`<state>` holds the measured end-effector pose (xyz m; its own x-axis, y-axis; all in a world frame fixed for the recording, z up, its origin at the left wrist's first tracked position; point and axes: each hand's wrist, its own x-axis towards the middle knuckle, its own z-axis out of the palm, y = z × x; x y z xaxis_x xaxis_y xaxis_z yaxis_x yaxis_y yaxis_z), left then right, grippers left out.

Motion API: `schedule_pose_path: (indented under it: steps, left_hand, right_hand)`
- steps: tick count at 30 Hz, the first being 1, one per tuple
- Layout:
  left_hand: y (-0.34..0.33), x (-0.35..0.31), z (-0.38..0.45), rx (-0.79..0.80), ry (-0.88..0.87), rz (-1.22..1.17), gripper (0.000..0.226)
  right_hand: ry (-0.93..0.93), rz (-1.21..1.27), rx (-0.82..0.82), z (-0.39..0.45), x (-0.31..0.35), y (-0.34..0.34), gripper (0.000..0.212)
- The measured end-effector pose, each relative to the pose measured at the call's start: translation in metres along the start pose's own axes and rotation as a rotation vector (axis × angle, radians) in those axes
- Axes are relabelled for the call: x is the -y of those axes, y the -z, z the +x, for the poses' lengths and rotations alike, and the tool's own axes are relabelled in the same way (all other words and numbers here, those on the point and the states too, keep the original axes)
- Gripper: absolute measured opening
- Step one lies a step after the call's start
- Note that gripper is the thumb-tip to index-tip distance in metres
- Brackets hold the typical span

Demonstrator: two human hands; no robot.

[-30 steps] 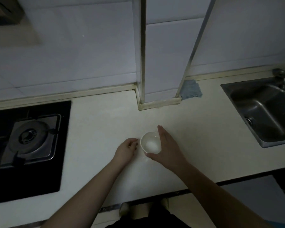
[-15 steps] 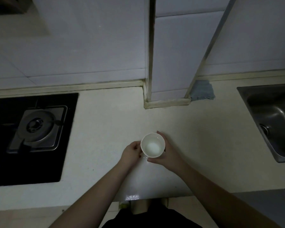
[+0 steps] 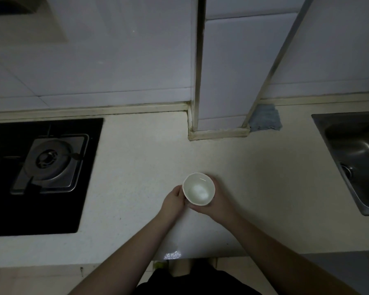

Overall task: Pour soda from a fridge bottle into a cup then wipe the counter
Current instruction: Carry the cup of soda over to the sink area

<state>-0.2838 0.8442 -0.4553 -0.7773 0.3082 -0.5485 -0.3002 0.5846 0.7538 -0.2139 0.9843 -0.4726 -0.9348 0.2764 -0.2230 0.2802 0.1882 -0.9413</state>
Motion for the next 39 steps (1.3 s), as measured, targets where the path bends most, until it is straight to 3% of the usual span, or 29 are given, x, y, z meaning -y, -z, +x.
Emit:
schedule_pose_path:
  steps: [10, 17, 20, 39]
  left_hand:
    - [0.001, -0.002, -0.002, 0.003, -0.019, -0.118, 0.029]
    - [-0.001, -0.014, -0.008, 0.286, 0.181, -0.715, 0.042]
    - [-0.006, -0.023, -0.010, 0.344, 0.237, -0.852, 0.049]
    - [-0.029, -0.067, -0.028, 0.368, 0.263, -0.808, 0.041]
  right_hand:
    - [0.076, 0.020, -0.051, -0.003, 0.022, 0.008, 0.080]
    - [0.125, 0.015, -0.015, -0.008, 0.042, 0.030, 0.082]
    - [0.130, 0.025, -0.013, -0.012, 0.053, 0.036, 0.080]
    - [0.089, 0.068, 0.008, -0.030, 0.083, 0.088, 0.087]
